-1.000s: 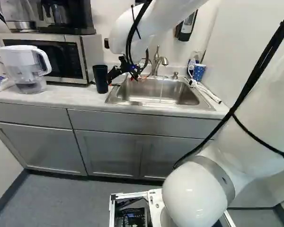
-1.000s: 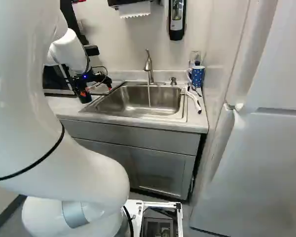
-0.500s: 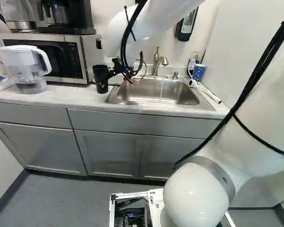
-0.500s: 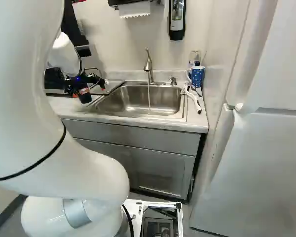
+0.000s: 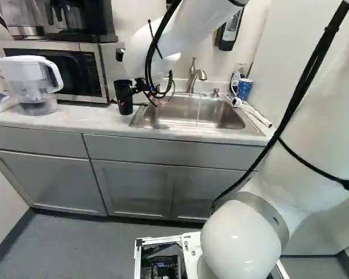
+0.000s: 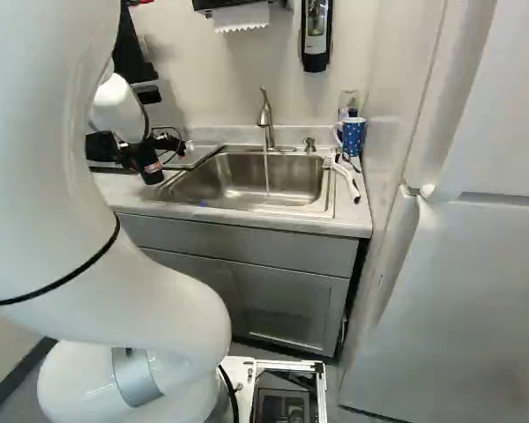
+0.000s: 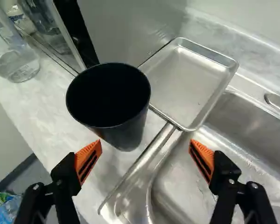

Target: Rinse the cup and place it in the tray

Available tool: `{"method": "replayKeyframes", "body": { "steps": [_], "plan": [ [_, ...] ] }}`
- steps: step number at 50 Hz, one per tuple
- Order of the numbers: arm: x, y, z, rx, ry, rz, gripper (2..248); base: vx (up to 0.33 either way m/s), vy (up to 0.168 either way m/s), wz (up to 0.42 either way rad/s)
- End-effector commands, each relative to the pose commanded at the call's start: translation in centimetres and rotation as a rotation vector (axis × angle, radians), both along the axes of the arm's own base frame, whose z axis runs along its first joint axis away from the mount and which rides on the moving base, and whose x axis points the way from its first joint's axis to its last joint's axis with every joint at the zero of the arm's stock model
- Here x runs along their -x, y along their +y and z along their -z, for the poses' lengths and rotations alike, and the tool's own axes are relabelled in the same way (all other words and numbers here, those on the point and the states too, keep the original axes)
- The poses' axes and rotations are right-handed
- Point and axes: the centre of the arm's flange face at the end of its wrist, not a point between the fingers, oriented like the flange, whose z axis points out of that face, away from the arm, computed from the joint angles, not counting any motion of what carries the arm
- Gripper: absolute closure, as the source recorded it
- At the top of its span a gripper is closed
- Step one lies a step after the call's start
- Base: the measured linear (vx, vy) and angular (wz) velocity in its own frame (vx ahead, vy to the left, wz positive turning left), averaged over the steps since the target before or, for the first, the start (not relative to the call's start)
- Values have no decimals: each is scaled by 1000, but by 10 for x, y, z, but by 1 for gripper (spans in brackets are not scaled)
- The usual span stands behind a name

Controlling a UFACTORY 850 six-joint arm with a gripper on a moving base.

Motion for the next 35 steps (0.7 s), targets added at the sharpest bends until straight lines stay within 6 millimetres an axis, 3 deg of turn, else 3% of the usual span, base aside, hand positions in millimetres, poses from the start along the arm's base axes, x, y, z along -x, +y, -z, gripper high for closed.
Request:
{"method": "replayKeyframes", "body": {
  "steps": [35],
  "plan": [
    [-1, 19, 24, -73, -118, -39, 3, 0, 0, 0]
  ]
}}
